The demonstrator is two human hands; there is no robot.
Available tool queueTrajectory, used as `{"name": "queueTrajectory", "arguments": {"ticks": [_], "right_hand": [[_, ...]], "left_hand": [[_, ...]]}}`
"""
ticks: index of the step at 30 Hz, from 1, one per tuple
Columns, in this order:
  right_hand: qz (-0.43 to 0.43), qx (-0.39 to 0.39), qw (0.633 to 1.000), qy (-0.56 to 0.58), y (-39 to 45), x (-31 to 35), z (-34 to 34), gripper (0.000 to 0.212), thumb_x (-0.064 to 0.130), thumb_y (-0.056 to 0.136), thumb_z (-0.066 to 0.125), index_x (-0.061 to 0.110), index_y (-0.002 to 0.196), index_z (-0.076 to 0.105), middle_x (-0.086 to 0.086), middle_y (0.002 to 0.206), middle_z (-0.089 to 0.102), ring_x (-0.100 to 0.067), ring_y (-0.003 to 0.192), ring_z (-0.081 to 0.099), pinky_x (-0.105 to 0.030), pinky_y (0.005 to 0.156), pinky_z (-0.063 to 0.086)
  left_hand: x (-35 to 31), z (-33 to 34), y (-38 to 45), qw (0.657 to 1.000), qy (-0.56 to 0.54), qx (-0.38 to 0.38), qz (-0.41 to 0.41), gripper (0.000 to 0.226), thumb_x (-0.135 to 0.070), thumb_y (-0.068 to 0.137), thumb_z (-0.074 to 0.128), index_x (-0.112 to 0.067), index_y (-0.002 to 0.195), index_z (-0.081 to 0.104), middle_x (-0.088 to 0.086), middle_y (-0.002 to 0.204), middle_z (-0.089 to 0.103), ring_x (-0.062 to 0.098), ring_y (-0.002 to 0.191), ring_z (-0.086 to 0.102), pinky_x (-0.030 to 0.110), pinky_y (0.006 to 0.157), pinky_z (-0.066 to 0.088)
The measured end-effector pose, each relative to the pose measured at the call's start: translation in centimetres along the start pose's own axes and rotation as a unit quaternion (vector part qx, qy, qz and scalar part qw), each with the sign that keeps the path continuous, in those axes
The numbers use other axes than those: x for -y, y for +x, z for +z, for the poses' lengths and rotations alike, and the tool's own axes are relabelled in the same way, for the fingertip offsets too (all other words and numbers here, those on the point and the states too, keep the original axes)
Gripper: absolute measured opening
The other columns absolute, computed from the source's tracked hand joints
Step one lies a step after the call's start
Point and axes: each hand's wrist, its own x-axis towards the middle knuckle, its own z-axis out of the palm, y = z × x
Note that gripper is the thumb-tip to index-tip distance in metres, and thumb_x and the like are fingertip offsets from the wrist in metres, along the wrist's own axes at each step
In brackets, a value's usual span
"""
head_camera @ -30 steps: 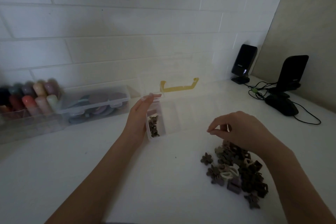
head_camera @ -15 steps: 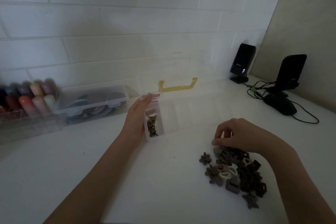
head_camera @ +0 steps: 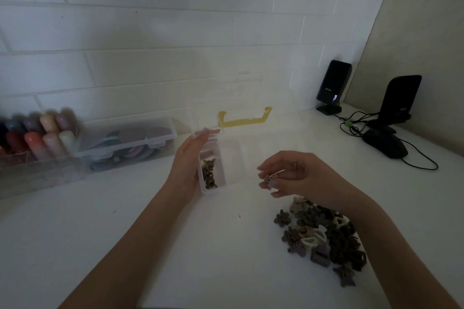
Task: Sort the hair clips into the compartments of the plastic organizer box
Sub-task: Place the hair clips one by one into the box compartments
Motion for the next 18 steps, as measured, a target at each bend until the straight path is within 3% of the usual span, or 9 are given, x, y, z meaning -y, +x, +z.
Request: {"name": "queueTrajectory", "arguments": {"ticks": [5, 14, 18], "right_hand": [[-0.033, -0.043, 0.998, 0.014, 0.4, -0.3, 0.9, 0.034, -0.009, 0.078, 0.068, 0.012, 0.104, 0.062, -0.01, 0.098, 0.07, -0.026, 0.09, 0.07, -0.032, 0.075, 0.057], [-0.084, -0.106, 0.989, -0.066, 1.0, -0.7, 2.1, 0.02, -0.008, 0.076, 0.07, 0.01, 0.084, 0.066, 0.002, 0.098, 0.07, -0.016, 0.086, 0.069, -0.028, 0.073, 0.057], [-0.115, -0.16, 0.975, -0.106, 1.0, -0.7, 3.4, 0.016, 0.001, 0.078, 0.072, 0.014, 0.085, 0.066, 0.004, 0.093, 0.067, -0.01, 0.082, 0.066, -0.023, 0.068, 0.056]], "left_hand": [[-0.1, 0.1, -0.1, 1.0, 0.004, -0.002, -0.001, 0.015, -0.031, 0.089, 0.056, -0.024, 0.084, 0.068, 0.001, 0.099, 0.07, 0.029, 0.104, 0.063, 0.055, 0.099, 0.042], [-0.2, 0.1, -0.2, 1.0, 0.002, -0.002, -0.002, 0.015, -0.028, 0.09, 0.055, -0.025, 0.084, 0.068, 0.0, 0.098, 0.07, 0.03, 0.104, 0.063, 0.054, 0.099, 0.043], [-0.3, 0.3, -0.4, 1.0, 0.004, 0.007, 0.0, 0.026, -0.025, 0.09, 0.055, -0.028, 0.07, 0.072, -0.006, 0.085, 0.072, 0.026, 0.093, 0.065, 0.05, 0.095, 0.044]]}}
